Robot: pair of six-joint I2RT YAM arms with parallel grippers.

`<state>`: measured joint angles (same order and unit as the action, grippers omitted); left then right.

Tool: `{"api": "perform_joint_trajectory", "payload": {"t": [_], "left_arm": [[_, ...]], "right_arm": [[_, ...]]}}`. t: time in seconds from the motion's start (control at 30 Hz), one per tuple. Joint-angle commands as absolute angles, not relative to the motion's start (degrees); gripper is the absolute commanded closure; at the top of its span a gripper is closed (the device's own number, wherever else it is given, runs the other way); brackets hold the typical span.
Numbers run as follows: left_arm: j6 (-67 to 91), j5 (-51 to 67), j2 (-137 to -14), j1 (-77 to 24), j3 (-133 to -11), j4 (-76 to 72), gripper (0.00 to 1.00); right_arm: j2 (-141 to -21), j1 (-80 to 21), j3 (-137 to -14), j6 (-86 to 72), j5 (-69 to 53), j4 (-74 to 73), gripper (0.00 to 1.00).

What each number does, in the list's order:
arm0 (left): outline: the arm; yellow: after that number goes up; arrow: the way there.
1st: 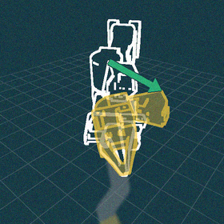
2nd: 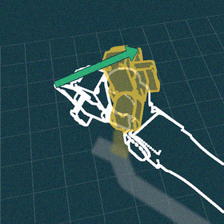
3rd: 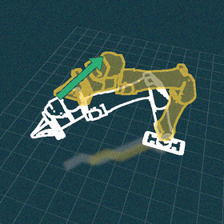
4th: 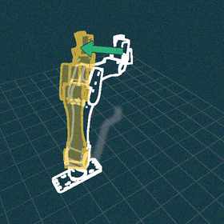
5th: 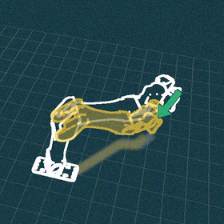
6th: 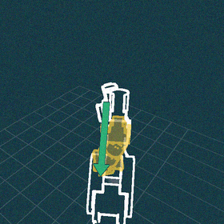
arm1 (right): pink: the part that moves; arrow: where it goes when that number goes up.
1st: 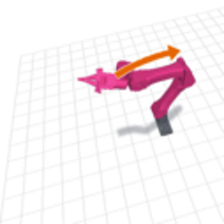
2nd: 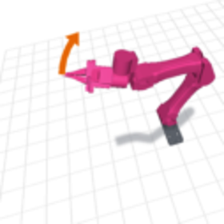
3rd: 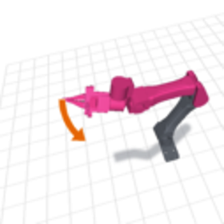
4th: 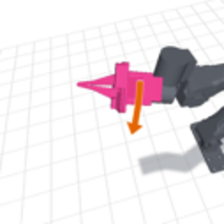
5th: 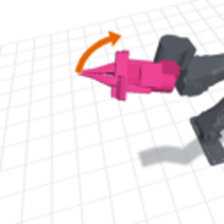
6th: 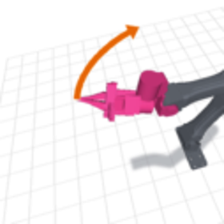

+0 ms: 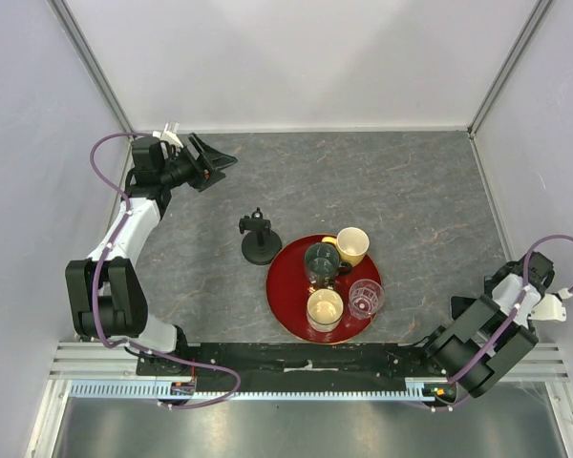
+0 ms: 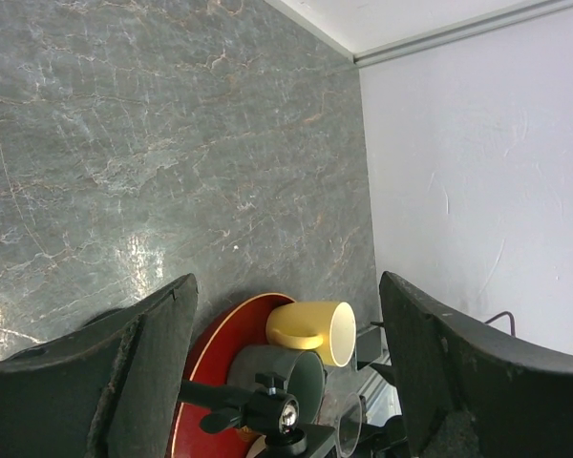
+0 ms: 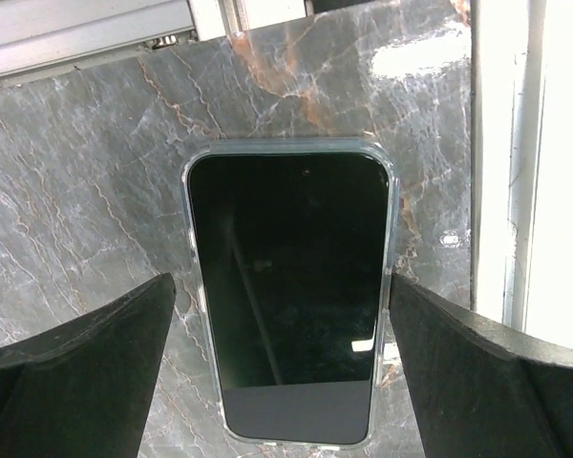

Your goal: Place the phone on the phone stand

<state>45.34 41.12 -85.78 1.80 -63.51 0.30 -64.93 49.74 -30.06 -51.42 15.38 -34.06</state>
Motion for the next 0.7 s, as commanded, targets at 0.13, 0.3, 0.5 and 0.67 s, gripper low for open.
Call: {"api": "perform_joint_trajectory", "payload": {"t": [0.13, 0.3, 0.5, 0.67], "left_arm": [[45.4, 42.5, -85.8, 2.1, -65.9, -0.4, 0.18], [46.8, 44.2, -86.0, 2.5, -65.7, -1.0, 0.18], [45.6, 43.0, -86.1, 2.5, -66.2, -0.4, 0.19], [46.2, 43.9, -86.3, 2.5, -66.4, -0.4, 0.19]], "right_arm": [[-70.9, 42.9, -33.1, -50.3, 13.4, -30.3, 0.02], [-72.4, 37.7, -35.6, -50.7, 19.5, -32.4, 0.02], [-78.4, 37.4, -38.0, -51.6, 14.1, -35.7, 0.02], [-82.1, 37.4, -38.4, -51.9, 14.9, -36.6, 0.08]]}}
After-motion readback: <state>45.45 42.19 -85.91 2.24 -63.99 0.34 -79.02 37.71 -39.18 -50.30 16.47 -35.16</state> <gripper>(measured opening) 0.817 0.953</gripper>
